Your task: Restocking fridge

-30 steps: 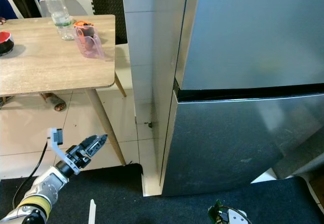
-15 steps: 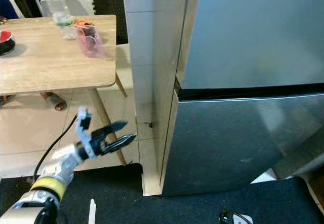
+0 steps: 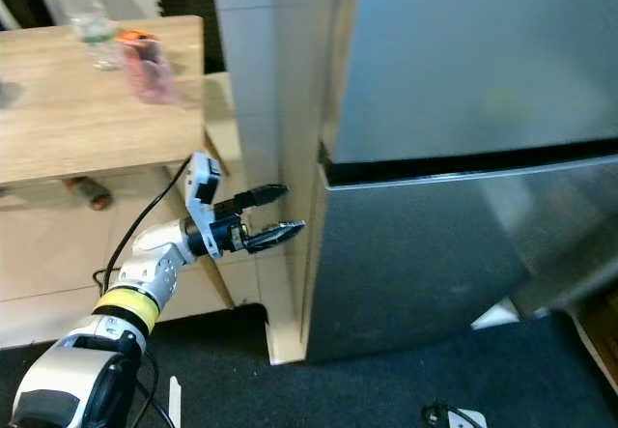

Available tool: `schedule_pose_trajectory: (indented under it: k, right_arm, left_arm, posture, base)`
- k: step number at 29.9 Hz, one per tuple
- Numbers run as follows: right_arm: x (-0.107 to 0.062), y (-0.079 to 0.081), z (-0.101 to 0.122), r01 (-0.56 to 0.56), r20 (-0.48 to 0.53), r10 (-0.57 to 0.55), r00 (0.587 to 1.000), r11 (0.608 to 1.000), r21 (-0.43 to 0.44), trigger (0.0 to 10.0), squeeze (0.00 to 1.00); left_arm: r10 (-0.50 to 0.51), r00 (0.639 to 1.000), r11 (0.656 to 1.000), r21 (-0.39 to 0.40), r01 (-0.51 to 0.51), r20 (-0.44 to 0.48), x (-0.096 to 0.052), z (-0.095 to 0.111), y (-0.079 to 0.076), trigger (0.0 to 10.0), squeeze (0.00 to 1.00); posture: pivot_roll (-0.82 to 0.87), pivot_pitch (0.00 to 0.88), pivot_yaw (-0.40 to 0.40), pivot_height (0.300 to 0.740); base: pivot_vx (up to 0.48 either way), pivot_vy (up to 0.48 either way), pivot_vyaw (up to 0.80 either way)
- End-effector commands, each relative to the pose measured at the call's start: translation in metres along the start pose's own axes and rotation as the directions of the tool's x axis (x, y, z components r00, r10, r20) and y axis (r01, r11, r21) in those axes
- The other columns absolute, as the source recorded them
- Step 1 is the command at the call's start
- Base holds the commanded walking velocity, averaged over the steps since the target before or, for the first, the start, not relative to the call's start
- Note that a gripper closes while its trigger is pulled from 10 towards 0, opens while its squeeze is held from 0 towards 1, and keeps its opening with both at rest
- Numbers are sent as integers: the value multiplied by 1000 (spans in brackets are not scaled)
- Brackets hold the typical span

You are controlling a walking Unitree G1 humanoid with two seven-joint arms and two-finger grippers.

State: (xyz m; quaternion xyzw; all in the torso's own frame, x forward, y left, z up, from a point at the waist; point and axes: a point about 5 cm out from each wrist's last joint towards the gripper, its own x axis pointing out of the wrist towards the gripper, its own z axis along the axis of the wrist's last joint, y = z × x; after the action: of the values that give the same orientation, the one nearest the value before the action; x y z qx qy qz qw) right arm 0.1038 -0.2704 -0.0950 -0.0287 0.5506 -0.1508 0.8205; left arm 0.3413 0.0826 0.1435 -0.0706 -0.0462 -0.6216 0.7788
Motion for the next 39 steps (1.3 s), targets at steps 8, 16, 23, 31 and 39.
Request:
schedule_pose_trajectory:
  k: [8,16,23,31,39]
  right_arm:
    - [-2,-6,-10,23,-18,-23,1000,999,22,10000,0]
    - [-1,-5,-10,21,-15,-21,1000,999,29,10000,0]
    - [-2,-5,-11,23,-13,-23,1000,999,31,10000,0]
    - [-3,-10,-14,37,-12,-36,999,999,39,10000,0]
    - [-4,-14,-18,50,-14,-49,999,997,58,10000,0]
  left_arm:
    - [30,999,996,90,-26,-39,10,9,6,10000,0]
    - [130,991,982,146,-124,-33,10,14,13,10000,0]
    - [175,984,972,168,-167,-36,13,12,14,10000,0]
    - [213,977,958,201,-205,-16,22,22,19,10000,0]
    - [157,988,964,216,-153,-3,36,29,15,10000,0]
  posture:
    - [-113,128,15,740]
    - [-112,130,16,740]
    - [-138,143,17,740]
    - [-173,160,27,740]
    - [-189,168,33,740]
  base:
    - [0,0,0]
    - [0,0,0]
    - [0,0,0]
    - [0,0,0]
    - [0,0,0]
